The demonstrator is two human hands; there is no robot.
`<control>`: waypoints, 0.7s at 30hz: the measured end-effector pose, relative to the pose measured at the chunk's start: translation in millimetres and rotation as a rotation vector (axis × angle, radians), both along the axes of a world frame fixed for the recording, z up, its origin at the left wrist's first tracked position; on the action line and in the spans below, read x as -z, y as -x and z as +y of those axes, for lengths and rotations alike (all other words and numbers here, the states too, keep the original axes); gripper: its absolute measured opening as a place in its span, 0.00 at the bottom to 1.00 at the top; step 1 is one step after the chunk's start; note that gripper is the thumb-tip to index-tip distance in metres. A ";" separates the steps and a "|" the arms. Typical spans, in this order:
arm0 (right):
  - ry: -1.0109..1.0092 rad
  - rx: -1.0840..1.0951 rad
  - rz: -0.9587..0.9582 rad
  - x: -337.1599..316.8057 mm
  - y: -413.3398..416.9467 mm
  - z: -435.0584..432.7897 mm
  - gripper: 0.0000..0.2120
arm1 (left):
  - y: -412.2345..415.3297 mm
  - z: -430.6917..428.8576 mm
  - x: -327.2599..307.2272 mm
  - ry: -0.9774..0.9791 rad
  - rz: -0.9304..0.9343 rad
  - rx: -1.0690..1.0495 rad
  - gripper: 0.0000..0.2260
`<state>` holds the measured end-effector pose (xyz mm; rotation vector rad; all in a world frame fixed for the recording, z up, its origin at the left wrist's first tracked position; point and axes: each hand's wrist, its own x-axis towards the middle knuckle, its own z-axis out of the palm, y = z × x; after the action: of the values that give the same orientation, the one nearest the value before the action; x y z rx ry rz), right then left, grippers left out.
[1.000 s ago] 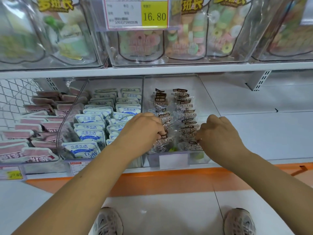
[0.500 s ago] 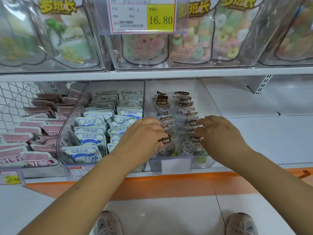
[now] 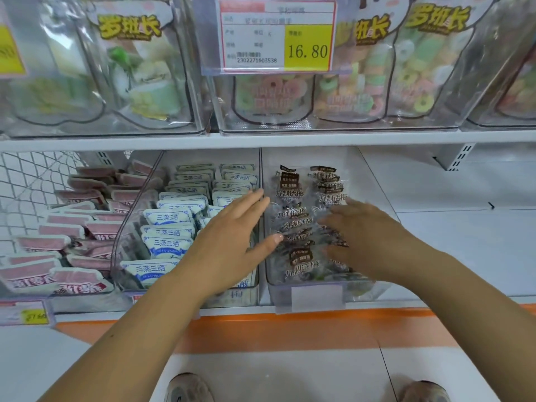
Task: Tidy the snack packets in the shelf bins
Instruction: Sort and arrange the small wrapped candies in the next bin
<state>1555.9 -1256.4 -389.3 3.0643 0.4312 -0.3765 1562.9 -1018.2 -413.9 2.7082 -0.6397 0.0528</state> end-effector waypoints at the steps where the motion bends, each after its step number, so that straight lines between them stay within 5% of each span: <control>1: -0.045 -0.040 -0.037 0.2 0.2 7.8 0.29 | 0.4 1.1 0.3 0.000 0.007 0.005 0.33; 6: 0.016 -0.140 -0.114 34.1 -14.7 40.4 0.46 | -0.2 2.2 0.7 0.018 0.021 0.003 0.32; 10: 0.049 -0.061 -0.077 38.5 -46.7 56.2 0.31 | -0.7 3.2 1.1 0.031 0.019 -0.004 0.31; 16: -0.101 -0.041 -0.096 25.3 -54.2 42.8 0.26 | -1.4 3.0 1.6 0.022 0.033 -0.002 0.32; 21: 0.017 0.054 -0.057 46.2 -83.9 46.5 0.31 | -0.9 2.5 1.4 0.034 0.032 0.004 0.31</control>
<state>1639.8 -1209.9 -435.4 3.0662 0.3423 -0.2924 1563.8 -1015.7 -415.3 2.6692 -0.6298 0.0194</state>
